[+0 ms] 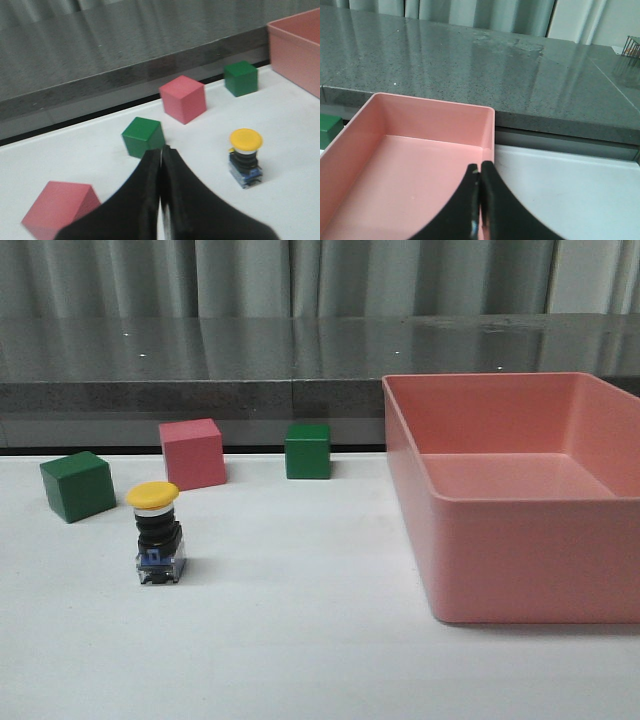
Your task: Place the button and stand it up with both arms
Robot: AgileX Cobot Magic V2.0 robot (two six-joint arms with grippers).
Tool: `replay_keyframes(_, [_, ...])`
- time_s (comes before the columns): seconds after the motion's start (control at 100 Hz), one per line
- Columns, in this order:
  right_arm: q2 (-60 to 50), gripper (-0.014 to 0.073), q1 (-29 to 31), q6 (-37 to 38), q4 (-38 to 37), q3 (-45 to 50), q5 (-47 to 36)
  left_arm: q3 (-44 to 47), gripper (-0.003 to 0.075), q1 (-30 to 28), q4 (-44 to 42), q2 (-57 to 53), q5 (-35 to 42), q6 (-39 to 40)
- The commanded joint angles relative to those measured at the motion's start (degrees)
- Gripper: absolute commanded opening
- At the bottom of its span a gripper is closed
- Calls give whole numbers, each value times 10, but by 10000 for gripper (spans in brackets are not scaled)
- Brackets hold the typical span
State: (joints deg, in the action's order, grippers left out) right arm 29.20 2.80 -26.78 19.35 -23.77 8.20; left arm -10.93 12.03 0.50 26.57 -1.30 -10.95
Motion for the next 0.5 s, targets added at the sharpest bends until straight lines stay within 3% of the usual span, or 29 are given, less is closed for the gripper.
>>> replay_keyframes(0.0, [0, -57, 4, 1, 5, -16, -44, 9, -19, -38, -5, -48, 52, 19])
replay_keyframes(0.27, [0, -57, 4, 1, 5, -16, -44, 98, -19, -112, -5, -233, 33, 29])
replay_keyframes(0.49, [1, -57, 4, 1, 5, -16, -44, 136, -19, -116, -20, -286, 28, 63])
